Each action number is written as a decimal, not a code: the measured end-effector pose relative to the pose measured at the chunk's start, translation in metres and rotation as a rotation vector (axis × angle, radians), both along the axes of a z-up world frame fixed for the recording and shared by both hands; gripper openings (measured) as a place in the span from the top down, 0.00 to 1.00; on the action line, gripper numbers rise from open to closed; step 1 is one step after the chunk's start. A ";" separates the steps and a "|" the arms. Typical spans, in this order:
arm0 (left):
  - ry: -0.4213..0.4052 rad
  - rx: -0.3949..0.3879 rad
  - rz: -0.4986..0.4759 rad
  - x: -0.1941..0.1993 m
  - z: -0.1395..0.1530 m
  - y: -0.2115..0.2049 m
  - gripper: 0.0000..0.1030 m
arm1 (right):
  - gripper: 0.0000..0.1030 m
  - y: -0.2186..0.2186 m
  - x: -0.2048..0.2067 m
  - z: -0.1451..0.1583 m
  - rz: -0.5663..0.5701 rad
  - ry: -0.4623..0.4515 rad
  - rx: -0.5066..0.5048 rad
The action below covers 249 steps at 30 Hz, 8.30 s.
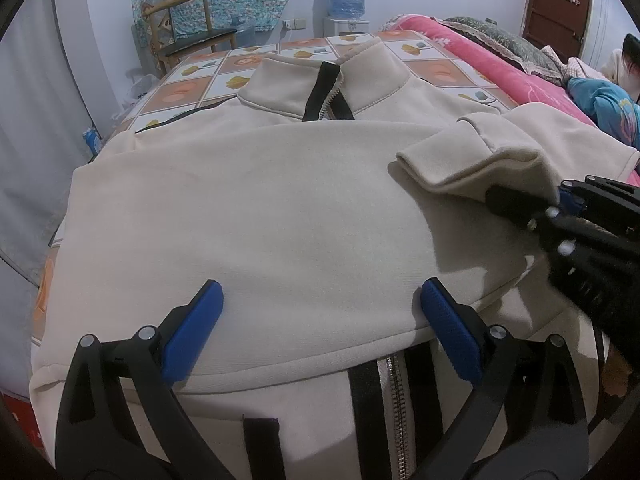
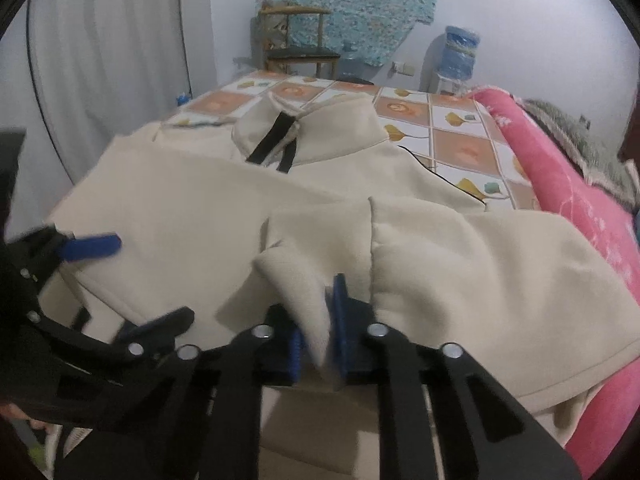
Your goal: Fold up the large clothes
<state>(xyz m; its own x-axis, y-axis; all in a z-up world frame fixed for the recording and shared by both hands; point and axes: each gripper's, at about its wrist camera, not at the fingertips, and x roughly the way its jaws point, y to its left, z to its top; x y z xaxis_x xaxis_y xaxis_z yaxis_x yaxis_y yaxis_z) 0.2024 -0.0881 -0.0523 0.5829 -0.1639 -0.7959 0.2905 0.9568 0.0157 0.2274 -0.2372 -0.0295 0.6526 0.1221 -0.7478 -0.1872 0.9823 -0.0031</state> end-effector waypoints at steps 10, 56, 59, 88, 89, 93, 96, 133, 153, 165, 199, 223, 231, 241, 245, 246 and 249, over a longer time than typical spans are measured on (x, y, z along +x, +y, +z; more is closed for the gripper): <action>0.000 0.000 0.000 0.000 0.000 0.000 0.06 | 0.89 -0.015 0.004 -0.003 -0.024 0.024 0.120; -0.002 0.000 0.001 0.000 0.000 0.000 0.06 | 0.89 -0.024 0.007 -0.005 -0.033 0.046 0.200; -0.002 0.000 0.001 -0.001 0.000 0.000 0.06 | 0.89 -0.024 0.007 -0.005 -0.032 0.046 0.200; 0.008 -0.023 0.029 -0.003 0.007 0.009 0.07 | 0.89 -0.027 0.008 -0.005 -0.039 0.053 0.205; 0.000 -0.031 0.037 -0.006 0.011 0.014 0.07 | 0.90 -0.028 0.009 -0.005 -0.041 0.057 0.208; -0.047 -0.039 0.077 -0.019 0.036 0.042 0.08 | 0.91 -0.034 0.010 -0.001 -0.051 0.071 0.243; -0.064 -0.067 0.129 -0.022 0.050 0.077 0.08 | 0.91 -0.041 0.011 0.008 -0.050 0.083 0.296; 0.075 -0.274 0.110 -0.044 0.034 0.158 0.65 | 0.60 0.110 0.069 0.015 0.193 0.371 0.457; 0.246 -0.401 0.164 0.029 0.018 0.143 0.57 | 0.48 -0.032 -0.051 0.033 0.086 0.197 0.410; 0.157 -0.162 0.144 0.046 0.014 0.114 0.87 | 0.48 -0.058 -0.086 0.020 -0.024 0.115 0.317; 0.006 -0.181 0.239 0.038 0.031 0.197 0.89 | 0.48 -0.098 -0.077 0.044 -0.167 0.075 0.206; -0.044 -0.192 0.136 -0.016 0.043 0.196 0.75 | 0.73 -0.113 -0.003 0.032 -0.307 0.128 0.138; -0.088 -0.199 0.081 -0.087 0.080 0.183 0.35 | 0.29 -0.054 -0.098 0.058 -0.145 0.076 0.119; 0.045 -0.122 -0.008 -0.161 0.030 0.116 0.16 | 0.14 0.012 -0.166 0.005 -0.149 0.192 0.051; 0.075 -0.030 -0.005 -0.167 0.001 0.097 0.15 | 0.14 0.026 -0.167 -0.012 -0.159 0.212 0.007; 0.054 -0.016 -0.001 -0.170 0.000 0.095 0.14 | 0.14 0.027 -0.167 -0.015 -0.161 0.225 0.006; 0.034 0.021 -0.001 -0.173 -0.003 0.090 0.12 | 0.08 0.026 -0.165 -0.022 -0.169 0.243 0.008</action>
